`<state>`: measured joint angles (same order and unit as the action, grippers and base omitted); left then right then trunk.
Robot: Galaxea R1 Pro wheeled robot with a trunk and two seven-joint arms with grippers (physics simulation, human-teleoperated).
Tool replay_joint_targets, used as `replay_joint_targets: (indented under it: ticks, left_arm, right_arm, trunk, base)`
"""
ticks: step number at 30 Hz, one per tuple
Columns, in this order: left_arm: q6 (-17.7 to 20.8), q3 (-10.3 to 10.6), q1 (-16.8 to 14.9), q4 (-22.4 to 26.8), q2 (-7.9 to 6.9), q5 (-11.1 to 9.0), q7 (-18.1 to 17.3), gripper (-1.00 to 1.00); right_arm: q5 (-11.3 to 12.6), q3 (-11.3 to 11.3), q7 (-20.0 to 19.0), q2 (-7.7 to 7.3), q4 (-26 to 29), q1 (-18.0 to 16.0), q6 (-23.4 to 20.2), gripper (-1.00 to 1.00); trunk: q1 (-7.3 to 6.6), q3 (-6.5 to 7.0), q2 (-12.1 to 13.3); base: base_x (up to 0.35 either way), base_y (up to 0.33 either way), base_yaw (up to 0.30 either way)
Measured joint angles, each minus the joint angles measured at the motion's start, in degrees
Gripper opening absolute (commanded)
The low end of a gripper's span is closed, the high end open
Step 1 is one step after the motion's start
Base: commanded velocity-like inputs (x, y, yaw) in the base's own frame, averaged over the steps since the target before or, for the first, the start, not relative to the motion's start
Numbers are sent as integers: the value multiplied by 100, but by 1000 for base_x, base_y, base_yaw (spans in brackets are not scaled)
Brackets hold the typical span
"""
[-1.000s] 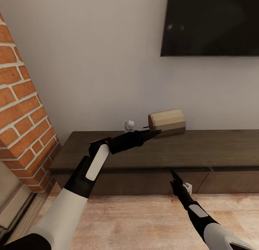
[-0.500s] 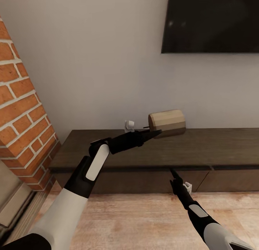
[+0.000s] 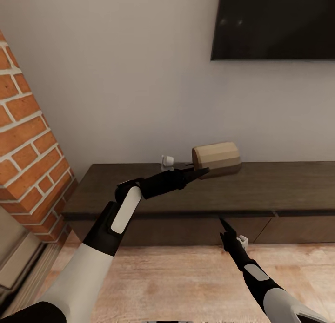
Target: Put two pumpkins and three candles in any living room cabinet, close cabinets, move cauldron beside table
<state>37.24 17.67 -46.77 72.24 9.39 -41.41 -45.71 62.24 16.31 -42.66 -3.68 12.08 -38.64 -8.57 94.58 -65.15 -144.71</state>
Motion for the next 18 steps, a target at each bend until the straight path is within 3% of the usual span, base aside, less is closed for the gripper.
replay_joint_targets:
  ticks: [3, 18]
  left_arm:
    - [0, 0, -1, 1, 0, 1, -1, -100]
    - [-1, -9, 0, -2, 0, -15, -2, -100]
  right_arm:
    - [0, 0, 27, 0, 0, 0, 1, 100]
    - [0, 0, 57, 6, 0, -3, 11, 100]
  trunk:
    - [8, -66, -4]
    - [7, -67, -5]
  base:
    - [0, 0, 0]
    - [0, 0, 0]
